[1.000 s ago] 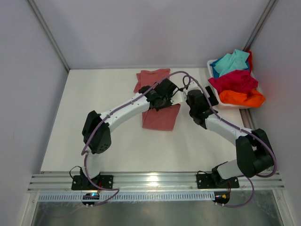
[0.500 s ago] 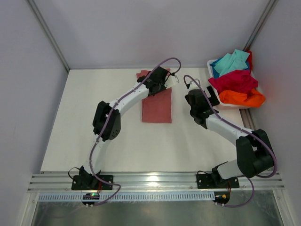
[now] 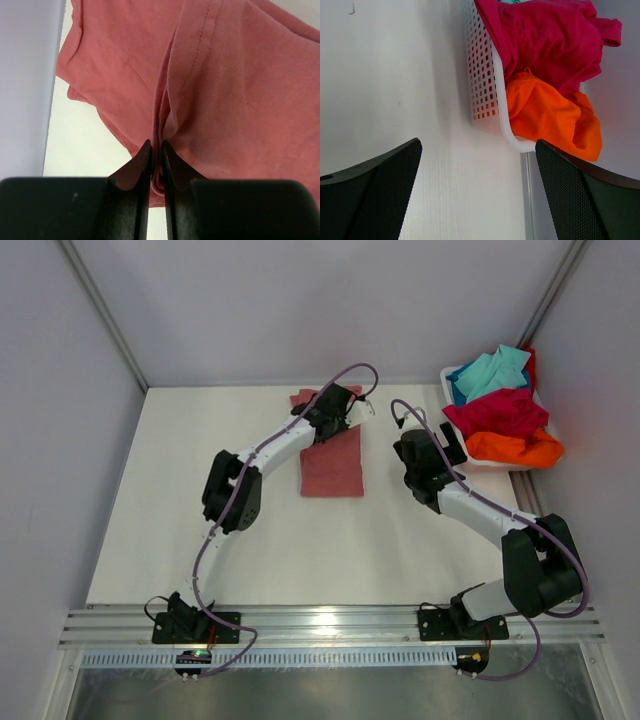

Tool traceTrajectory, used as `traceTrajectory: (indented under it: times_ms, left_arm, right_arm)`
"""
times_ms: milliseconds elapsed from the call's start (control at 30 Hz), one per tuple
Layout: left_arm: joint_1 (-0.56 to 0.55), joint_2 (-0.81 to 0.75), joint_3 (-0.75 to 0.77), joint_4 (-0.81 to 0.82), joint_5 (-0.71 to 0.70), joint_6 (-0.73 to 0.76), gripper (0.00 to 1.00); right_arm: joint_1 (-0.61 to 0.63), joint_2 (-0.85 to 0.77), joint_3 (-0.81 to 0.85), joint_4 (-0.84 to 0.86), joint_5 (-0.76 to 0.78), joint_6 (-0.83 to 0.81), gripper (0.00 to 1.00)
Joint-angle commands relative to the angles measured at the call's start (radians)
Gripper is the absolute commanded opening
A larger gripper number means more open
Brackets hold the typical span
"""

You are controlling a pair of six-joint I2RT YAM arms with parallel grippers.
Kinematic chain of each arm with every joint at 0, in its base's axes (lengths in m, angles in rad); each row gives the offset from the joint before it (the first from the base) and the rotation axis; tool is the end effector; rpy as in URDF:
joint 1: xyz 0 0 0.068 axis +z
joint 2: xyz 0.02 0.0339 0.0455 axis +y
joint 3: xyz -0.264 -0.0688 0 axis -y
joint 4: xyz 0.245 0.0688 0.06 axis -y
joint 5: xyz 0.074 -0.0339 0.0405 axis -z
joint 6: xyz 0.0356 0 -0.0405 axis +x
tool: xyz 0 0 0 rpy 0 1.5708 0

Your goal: Fold and stack the t-shirts

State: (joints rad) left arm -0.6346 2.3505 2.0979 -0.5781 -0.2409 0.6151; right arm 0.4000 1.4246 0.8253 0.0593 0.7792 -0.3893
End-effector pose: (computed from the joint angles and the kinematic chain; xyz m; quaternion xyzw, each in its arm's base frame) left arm 0.4327 -0.3080 0.2179 0.5062 0.7761 0.1085 0.3601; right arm 0.2887 0.0949 0.2350 -0.1367 0.8150 -0.3280 0.4577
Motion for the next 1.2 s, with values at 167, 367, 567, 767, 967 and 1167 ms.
traceTrajectory:
  times_ms: [167,367,567,767,967,1167]
  left_arm:
    - [-0.004,0.012,0.025,0.057,0.026,0.008,0.15]
    - [-0.010,0.021,0.027,0.067,0.017,0.015,0.15]
    - [-0.017,0.027,0.027,0.067,0.035,0.014,0.15]
    - [-0.022,0.041,0.028,0.078,0.035,0.028,0.15]
    - [-0.023,0.059,0.028,0.095,0.029,0.029,0.15]
    - [-0.030,0.059,0.019,0.126,-0.009,0.002,0.15]
  right_arm:
    - [0.002,-0.015,0.040,0.025,-0.006,0.018,0.99]
    - [0.000,-0.016,0.043,0.019,-0.009,0.023,0.99]
    - [0.002,-0.012,0.046,0.014,-0.009,0.026,0.99]
    - [0.002,-0.004,0.046,0.014,-0.011,0.023,1.00]
    - [0.002,-0.004,0.046,0.014,-0.011,0.023,0.99]
    - [0.002,0.005,0.046,0.013,-0.014,0.023,0.99]
